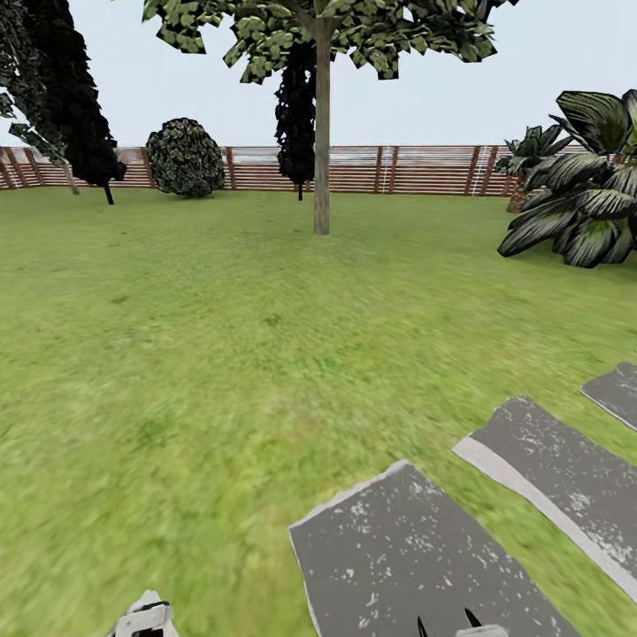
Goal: In the garden, pick up the pesticide atomizer on the floor and spray pesticide onto both trees until each tree trunk is fully covered.
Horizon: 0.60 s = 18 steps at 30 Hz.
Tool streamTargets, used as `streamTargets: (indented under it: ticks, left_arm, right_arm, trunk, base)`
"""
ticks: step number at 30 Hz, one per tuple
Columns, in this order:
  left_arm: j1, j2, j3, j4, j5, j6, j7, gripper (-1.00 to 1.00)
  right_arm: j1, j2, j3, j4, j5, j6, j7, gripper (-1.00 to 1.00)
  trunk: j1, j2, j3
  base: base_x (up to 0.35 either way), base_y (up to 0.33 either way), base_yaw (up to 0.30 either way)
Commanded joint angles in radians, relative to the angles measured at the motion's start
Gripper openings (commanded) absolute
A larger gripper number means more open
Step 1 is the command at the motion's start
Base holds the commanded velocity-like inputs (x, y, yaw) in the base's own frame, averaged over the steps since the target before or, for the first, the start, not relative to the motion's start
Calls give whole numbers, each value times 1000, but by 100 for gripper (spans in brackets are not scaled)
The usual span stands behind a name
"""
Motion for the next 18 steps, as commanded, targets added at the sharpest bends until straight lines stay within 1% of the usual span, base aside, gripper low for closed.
streamTargets:
  ticks: [1,18]
  left_arm:
    - [-1,1,-6,1,10,-4,-3,-100]
    - [-1,1,-6,1,10,-4,-3,-100]
  right_arm:
    - [-1,-1,4,1,-2,-3,0,100]
    - [-1,-1,3,1,-2,-3,0,100]
  trunk:
    - [0,0,-1]
    - [0,0,-1]
  base:
    - [340,0,0]
    - [340,0,0]
